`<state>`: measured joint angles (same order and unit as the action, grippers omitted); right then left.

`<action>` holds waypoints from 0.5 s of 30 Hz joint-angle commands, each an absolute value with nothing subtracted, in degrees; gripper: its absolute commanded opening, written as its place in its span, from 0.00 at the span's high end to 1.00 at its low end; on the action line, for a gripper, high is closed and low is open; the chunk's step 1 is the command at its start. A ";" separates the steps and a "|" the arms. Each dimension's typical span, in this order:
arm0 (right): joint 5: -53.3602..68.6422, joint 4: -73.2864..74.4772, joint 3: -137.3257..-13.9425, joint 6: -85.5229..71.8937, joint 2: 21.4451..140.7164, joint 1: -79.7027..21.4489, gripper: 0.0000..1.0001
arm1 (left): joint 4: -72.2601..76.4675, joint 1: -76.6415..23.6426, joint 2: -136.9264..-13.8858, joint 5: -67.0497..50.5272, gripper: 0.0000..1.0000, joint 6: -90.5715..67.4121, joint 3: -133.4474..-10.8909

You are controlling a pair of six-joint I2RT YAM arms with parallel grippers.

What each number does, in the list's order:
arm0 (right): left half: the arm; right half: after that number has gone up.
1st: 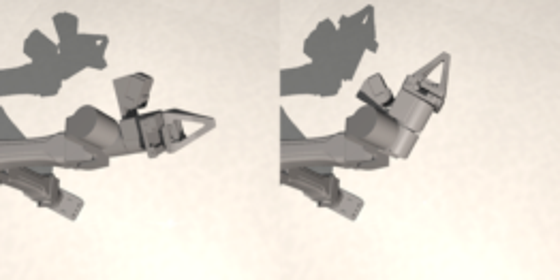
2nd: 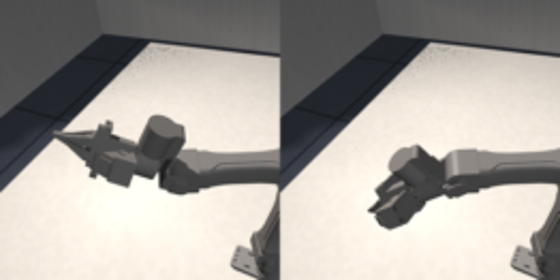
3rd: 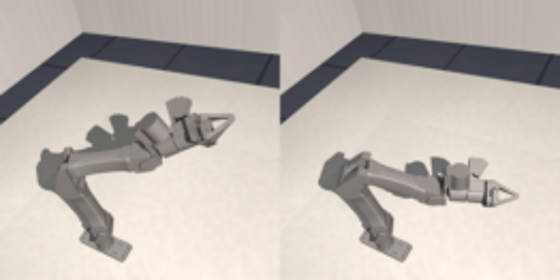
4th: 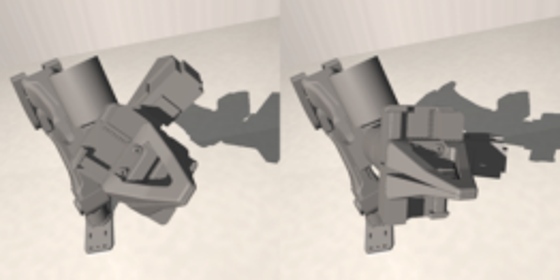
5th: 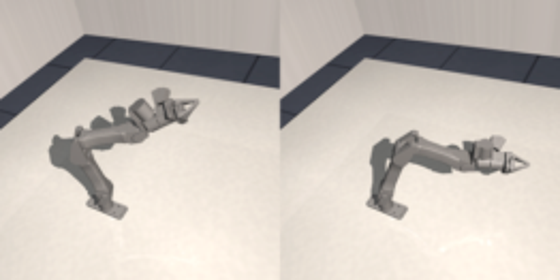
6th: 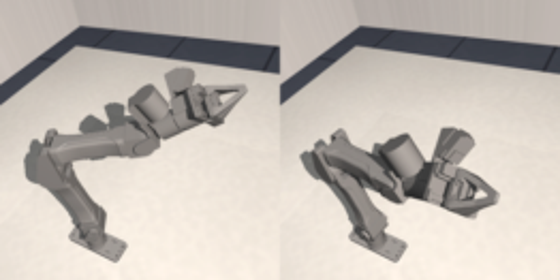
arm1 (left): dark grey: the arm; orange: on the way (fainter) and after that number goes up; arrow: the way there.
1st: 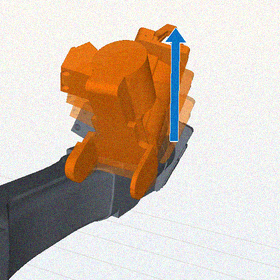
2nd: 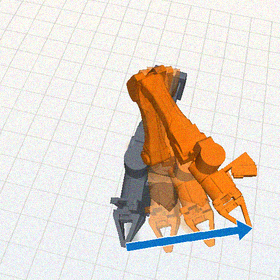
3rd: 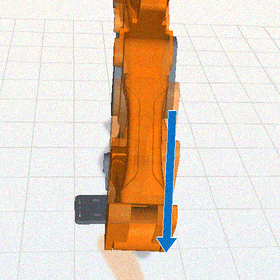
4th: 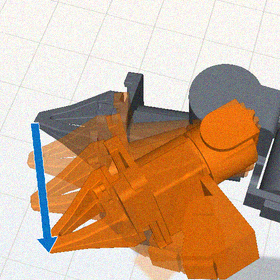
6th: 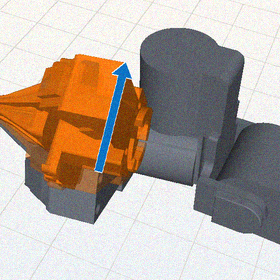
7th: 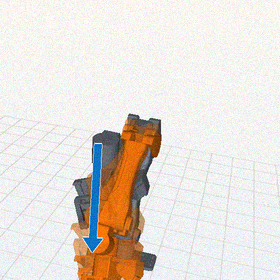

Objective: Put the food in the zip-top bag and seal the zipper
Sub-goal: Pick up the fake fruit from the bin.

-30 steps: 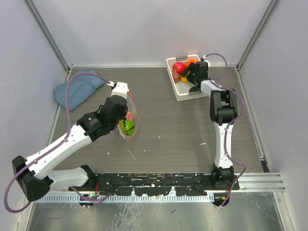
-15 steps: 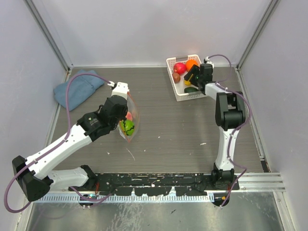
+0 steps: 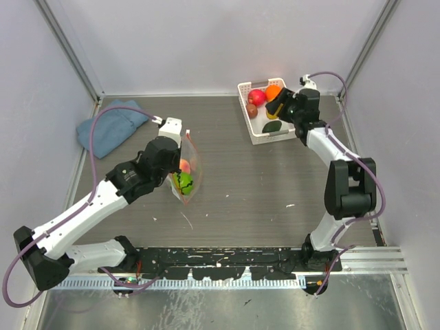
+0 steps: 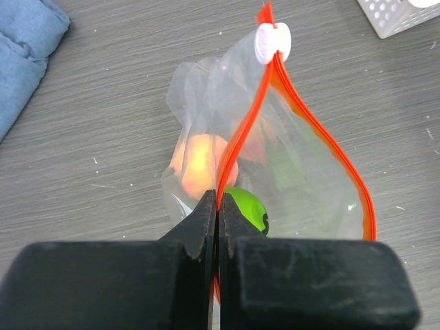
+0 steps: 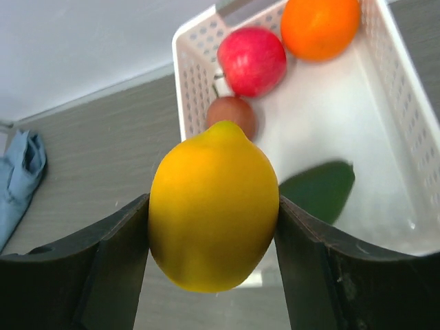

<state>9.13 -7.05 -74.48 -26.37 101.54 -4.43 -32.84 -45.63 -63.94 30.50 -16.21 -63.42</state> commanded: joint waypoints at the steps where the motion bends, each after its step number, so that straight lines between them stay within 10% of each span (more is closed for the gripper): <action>1: 13.80 -6.02 -67.15 -27.38 90.35 -5.25 0.54 | -29.55 -45.26 -60.88 28.01 1.00 -17.44 -63.63; 15: 21.62 0.79 -52.27 -29.60 62.63 -11.24 0.54 | -30.19 -45.26 -62.08 22.26 1.00 -19.36 -65.99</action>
<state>18.48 0.67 -54.48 -27.83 68.86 -8.25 -32.84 -45.63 -62.02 24.08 -18.17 -63.42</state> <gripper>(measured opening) 0.708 0.007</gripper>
